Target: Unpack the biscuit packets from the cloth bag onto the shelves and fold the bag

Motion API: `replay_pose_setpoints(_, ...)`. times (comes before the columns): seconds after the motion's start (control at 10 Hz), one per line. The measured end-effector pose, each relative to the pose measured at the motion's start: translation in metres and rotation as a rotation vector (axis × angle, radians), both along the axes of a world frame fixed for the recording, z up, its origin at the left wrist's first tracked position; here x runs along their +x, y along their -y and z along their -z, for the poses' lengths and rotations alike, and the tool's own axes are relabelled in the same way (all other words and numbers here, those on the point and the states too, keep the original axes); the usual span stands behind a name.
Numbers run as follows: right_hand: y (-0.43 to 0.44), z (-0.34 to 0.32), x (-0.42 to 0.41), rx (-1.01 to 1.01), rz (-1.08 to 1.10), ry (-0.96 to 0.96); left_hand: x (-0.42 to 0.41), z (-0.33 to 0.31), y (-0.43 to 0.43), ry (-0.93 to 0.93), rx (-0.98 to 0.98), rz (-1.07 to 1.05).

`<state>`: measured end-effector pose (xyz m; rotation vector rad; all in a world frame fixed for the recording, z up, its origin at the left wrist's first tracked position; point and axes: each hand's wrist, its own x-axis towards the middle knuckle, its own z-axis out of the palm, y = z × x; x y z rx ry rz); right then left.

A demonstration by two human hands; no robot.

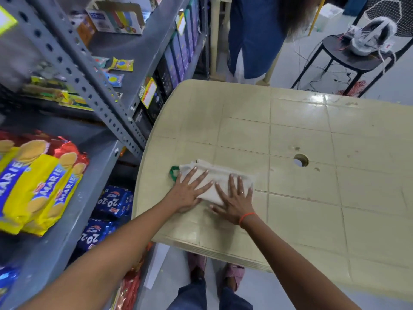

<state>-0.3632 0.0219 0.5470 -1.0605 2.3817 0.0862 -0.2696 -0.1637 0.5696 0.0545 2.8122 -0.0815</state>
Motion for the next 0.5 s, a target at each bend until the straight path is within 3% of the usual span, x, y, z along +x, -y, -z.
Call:
replay_pose_setpoints(0.1, 0.035, -0.001, 0.056, -0.005, -0.147, 0.033, 0.081, -0.002, 0.021, 0.007, 0.009, -0.111)
replay_pose_setpoints(0.2, 0.048, -0.007, 0.074, 0.054, -0.174, 0.036, 0.098, -0.009, 0.026, 0.164, 0.066, -0.225)
replay_pose_setpoints(0.3, 0.048, -0.019, 0.077, 0.141, -0.183, 0.082, 0.093, -0.015, 0.026, 0.288, 0.025, -0.236)
replay_pose_setpoints(0.5, 0.072, -0.112, 0.003, 0.060, -0.085, 0.353, 0.007, -0.075, 0.021, 0.247, 0.067, -0.313)
